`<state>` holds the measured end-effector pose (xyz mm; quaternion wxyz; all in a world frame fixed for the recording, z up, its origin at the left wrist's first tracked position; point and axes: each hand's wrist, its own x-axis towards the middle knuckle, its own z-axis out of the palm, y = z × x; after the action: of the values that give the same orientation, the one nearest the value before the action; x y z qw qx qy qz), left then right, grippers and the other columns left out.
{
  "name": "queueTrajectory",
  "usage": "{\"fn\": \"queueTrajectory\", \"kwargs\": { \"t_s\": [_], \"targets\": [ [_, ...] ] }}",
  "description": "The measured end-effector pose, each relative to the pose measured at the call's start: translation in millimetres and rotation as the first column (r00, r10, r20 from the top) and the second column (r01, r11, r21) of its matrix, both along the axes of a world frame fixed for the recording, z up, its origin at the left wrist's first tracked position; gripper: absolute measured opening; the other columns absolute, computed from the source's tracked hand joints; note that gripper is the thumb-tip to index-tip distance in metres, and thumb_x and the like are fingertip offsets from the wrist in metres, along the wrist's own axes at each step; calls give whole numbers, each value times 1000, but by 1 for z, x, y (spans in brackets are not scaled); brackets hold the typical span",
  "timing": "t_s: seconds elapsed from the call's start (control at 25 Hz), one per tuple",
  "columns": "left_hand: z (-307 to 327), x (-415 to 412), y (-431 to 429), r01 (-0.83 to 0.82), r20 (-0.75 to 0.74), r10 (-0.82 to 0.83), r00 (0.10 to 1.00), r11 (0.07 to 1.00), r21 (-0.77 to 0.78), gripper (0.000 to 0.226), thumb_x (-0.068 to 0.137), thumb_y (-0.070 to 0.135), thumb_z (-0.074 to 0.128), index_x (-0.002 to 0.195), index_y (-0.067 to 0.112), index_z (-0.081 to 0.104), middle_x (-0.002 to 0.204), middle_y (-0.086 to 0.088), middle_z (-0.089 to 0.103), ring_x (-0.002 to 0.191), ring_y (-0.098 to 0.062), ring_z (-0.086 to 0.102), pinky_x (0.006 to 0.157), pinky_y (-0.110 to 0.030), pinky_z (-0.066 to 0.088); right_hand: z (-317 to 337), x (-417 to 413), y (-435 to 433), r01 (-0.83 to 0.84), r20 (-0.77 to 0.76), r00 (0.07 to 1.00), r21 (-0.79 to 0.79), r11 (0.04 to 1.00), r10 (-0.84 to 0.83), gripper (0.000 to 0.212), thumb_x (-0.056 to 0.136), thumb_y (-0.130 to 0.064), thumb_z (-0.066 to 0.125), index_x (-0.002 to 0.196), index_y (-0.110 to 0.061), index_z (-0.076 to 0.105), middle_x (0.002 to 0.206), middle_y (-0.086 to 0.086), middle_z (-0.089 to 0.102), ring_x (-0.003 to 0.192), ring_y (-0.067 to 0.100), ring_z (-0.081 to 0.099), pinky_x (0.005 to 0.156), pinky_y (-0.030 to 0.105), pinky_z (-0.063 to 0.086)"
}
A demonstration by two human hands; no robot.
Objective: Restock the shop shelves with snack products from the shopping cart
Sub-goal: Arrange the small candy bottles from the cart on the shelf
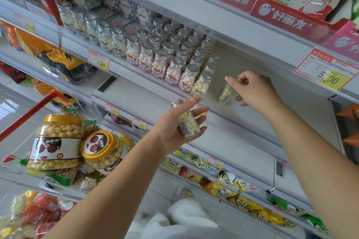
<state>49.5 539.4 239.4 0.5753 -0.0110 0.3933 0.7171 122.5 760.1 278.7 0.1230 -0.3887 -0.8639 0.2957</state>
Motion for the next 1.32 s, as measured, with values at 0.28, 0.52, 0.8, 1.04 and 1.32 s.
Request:
{"fn": "queueTrajectory", "kwargs": {
  "t_s": [0.28, 0.52, 0.8, 1.04, 1.32],
  "targets": [
    [-4, -2, -6, -13, 7, 13, 1000, 1000, -17, 66, 75, 33, 76, 136, 14, 60, 106, -3, 74, 81, -15, 69, 72, -34, 59, 4, -1, 6, -53, -103, 995, -328, 943, 20, 18, 97, -36, 57, 114, -30, 59, 113, 0, 61, 91, 22, 67, 82, 34, 56],
    [-7, -8, -10, -30, 5, 30, 1000, 999, 17, 68, 74, 33, 83, 136, 16, 60, 109, -4, 74, 83, -16, 68, 73, -35, 58, -6, -16, 9, 65, -212, 957, -510, 858, -198, 19, 98, -28, 58, 96, -10, 62, 93, 11, 65, 77, 26, 69, 68, 32, 61],
    [-13, -15, -13, -23, 4, 22, 1000, 997, 69, 57, 77, 39, 76, 130, 20, 65, 112, -4, 72, 87, -17, 67, 82, -39, 57, 6, -71, 29, 53, -223, 957, -497, 866, -187, 21, 100, -28, 53, 83, -18, 56, 82, 3, 59, 70, 17, 61, 61, 33, 57],
    [-20, -20, -16, -30, 18, 29, 999, 997, 71, 47, 80, 42, 71, 122, 21, 68, 115, -6, 71, 87, -18, 67, 82, -40, 57, 14, -100, 16, -6, -182, 979, -494, 869, -96, 26, 104, -28, 44, 80, -21, 53, 78, 3, 59, 68, 17, 58, 74, 38, 54],
    [-16, -24, -13, 53, 101, -69, 992, 987, 153, 59, 91, 51, 42, 133, 15, 62, 116, -11, 67, 93, -23, 63, 95, -51, 53, 7, -84, 21, 160, -173, 965, -206, 965, -197, 27, 98, -43, 42, 99, -19, 56, 99, 9, 58, 88, 24, 57, 77, 36, 50]
  ]
}}
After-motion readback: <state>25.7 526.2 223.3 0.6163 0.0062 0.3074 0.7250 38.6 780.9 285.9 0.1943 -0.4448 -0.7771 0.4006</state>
